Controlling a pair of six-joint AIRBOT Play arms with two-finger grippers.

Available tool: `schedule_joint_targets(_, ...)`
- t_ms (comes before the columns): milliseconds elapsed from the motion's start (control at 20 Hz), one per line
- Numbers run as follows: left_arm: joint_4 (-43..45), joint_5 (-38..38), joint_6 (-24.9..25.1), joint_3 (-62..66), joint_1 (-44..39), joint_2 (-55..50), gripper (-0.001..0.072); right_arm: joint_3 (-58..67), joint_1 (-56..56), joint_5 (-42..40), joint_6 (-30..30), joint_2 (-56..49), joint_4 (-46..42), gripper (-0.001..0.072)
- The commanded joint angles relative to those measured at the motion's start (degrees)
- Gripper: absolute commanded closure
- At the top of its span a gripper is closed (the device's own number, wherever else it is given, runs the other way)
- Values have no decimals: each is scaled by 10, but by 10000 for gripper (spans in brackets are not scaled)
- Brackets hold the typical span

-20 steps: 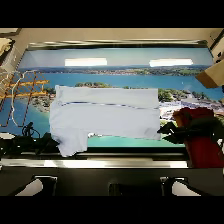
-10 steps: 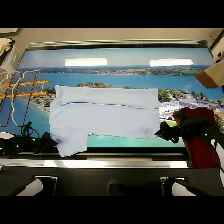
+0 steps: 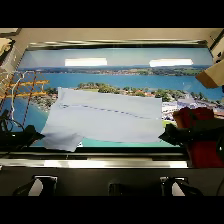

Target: Fold the clothes and pants, and hang the long-sleeved shirts on hangers.

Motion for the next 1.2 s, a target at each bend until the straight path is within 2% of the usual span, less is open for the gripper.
schedule_joint_targets(0,-42,31,-26,37,-35,9,690,18,1,63,21,26,9,676)
schedule_joint_targets(200,-48,138,-21,132,-132,-152,691,98,5,146,-20,-88,29,676)
schedule_joint_targets(300,-48,161,-13,208,-166,-261,690,150,21,179,-30,-159,14,676)
schedule_joint_targets(450,-49,153,-14,349,-194,-420,691,226,37,209,-18,-256,6,675)
schedule_joint_targets(650,-48,111,-27,544,-201,-570,690,315,38,221,-2,-340,1,675)
schedule_joint_targets(800,-48,90,-48,641,-201,-642,690,353,38,227,12,-377,3,675)
schedule_joint_targets(1000,-48,92,-76,704,-202,-702,690,372,38,266,36,-404,3,675)
schedule_joint_targets(1150,-46,130,-83,712,-207,-720,691,372,48,282,43,-427,7,674)
